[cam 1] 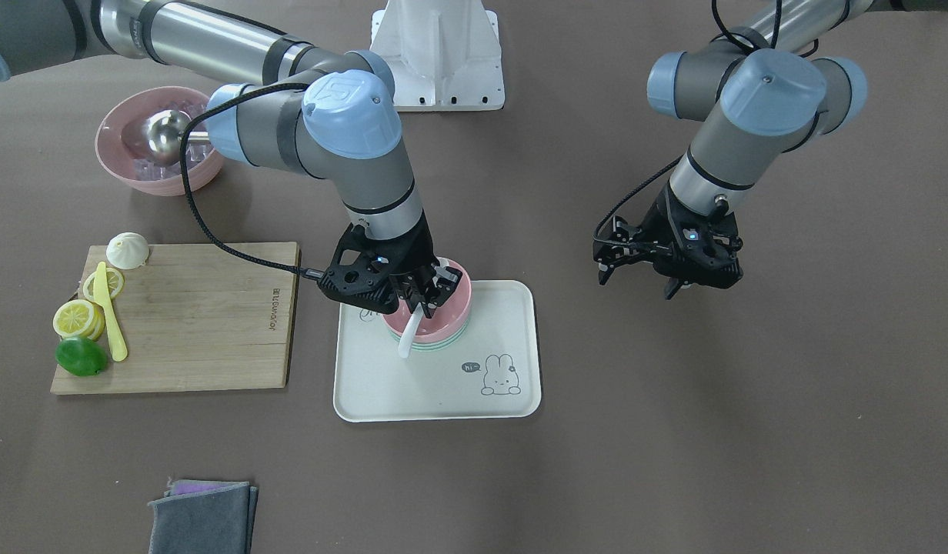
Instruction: Stack pink bowl on green and place spoon
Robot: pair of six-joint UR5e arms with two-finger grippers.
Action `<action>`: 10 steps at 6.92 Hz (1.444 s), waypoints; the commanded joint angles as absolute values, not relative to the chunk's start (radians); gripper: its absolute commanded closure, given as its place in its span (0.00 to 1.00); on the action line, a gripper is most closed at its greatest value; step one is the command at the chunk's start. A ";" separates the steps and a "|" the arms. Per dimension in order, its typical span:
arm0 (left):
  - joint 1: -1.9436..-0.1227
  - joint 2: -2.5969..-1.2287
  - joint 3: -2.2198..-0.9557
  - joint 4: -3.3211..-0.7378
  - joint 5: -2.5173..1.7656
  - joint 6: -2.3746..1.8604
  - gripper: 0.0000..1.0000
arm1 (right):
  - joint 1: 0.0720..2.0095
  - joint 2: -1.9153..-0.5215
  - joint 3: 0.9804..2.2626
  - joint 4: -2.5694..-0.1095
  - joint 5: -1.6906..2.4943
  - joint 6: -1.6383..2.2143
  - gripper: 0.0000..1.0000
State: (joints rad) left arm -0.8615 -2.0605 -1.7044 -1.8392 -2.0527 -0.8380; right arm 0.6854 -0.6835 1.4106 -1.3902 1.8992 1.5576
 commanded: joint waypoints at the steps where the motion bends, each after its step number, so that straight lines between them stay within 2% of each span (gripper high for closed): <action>1: -0.861 -2.053 -1.703 -1.838 -2.069 -0.836 0.02 | 0.787 -0.838 1.540 -1.394 1.972 1.522 0.00; 2: -0.891 -2.016 -1.701 -1.839 -2.118 -0.818 0.03 | 0.946 -1.043 1.669 -1.399 2.185 1.236 0.00; 3: -0.954 -1.975 -1.704 -1.830 -2.150 -0.711 0.03 | 1.114 -1.201 1.690 -1.394 2.295 0.989 0.00; 4: -1.026 -1.910 -1.703 -1.829 -2.210 -0.574 0.03 | 1.197 -1.292 1.660 -1.399 2.298 0.704 0.00; 7: -1.216 -1.720 -1.665 -1.838 -2.230 -0.184 0.03 | 1.435 -1.361 1.456 -1.390 2.306 0.153 0.00; 10: -1.365 -1.608 -1.554 -1.908 -2.324 -0.032 0.02 | 1.513 -1.411 1.469 -1.384 2.316 0.032 0.00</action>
